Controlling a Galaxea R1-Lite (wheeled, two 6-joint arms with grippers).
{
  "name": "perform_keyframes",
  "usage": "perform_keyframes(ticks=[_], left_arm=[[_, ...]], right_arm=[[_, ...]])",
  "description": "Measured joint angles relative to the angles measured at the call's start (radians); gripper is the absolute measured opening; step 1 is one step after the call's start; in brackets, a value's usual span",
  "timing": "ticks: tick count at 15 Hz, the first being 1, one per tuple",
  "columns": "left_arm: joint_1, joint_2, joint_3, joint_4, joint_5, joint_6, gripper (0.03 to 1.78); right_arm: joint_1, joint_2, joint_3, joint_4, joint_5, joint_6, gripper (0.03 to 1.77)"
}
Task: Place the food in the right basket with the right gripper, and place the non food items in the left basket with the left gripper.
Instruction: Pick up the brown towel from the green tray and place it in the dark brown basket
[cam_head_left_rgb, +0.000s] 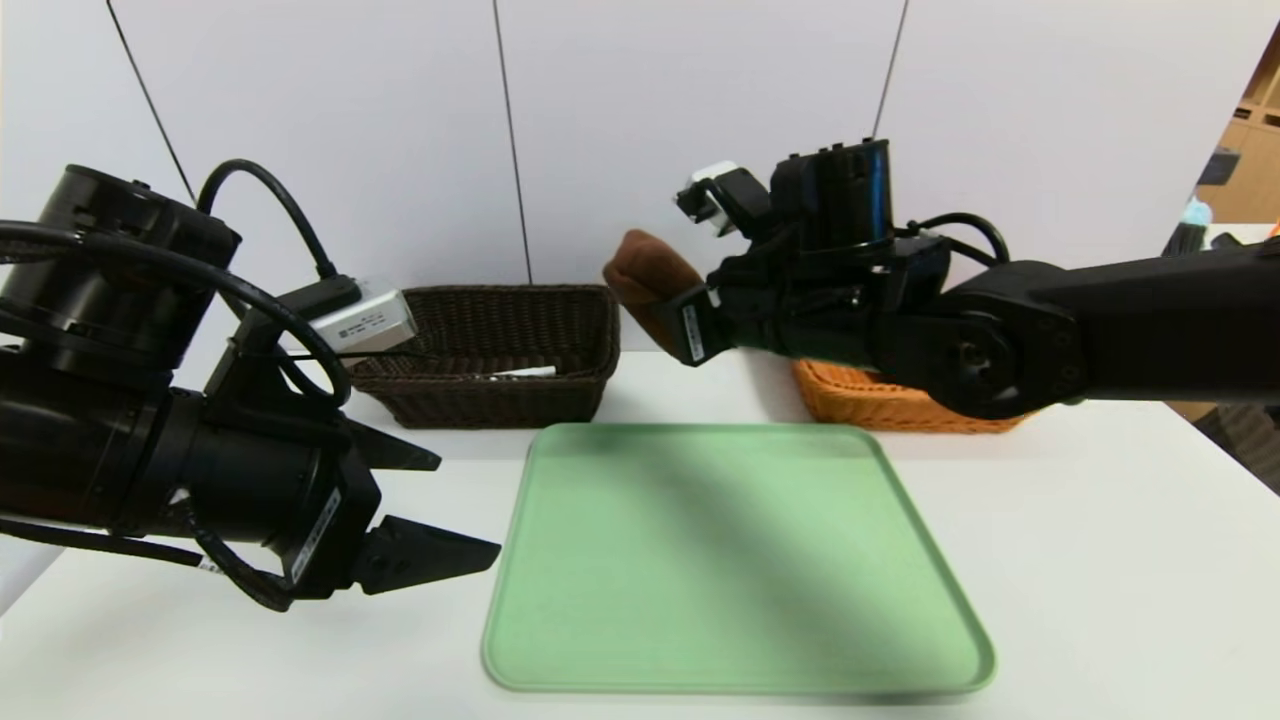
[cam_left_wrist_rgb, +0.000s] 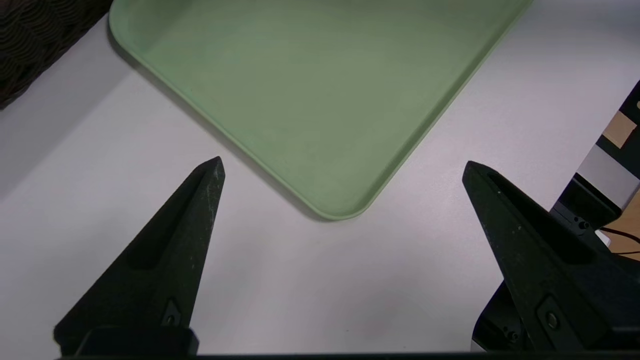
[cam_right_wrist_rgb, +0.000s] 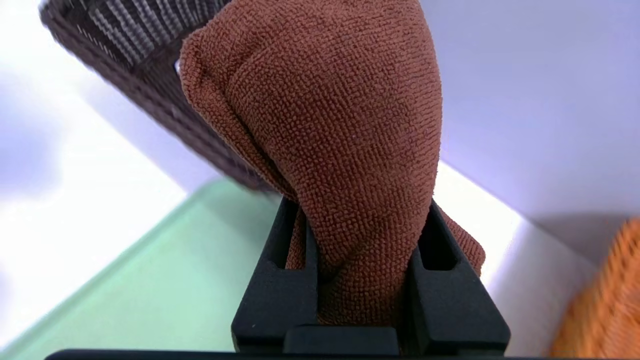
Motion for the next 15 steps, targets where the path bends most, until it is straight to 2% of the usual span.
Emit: perform_keyframes(ticks=[4, 11, 15], left_arm=[[0.025, -0.016, 0.029, -0.039, -0.002, -0.001, 1.69], [0.054, -0.024, 0.046, -0.077, -0.003, -0.001, 1.69], [0.065, -0.024, 0.05, -0.077, -0.004, 0.0, 1.69]], right_arm=[[0.034, 0.114, -0.129, -0.062, -0.001, -0.002, 0.43], [0.049, 0.316, -0.386, -0.063, 0.003, -0.004, 0.43], [0.059, 0.396, -0.443, -0.07, 0.041, -0.011, 0.43]])
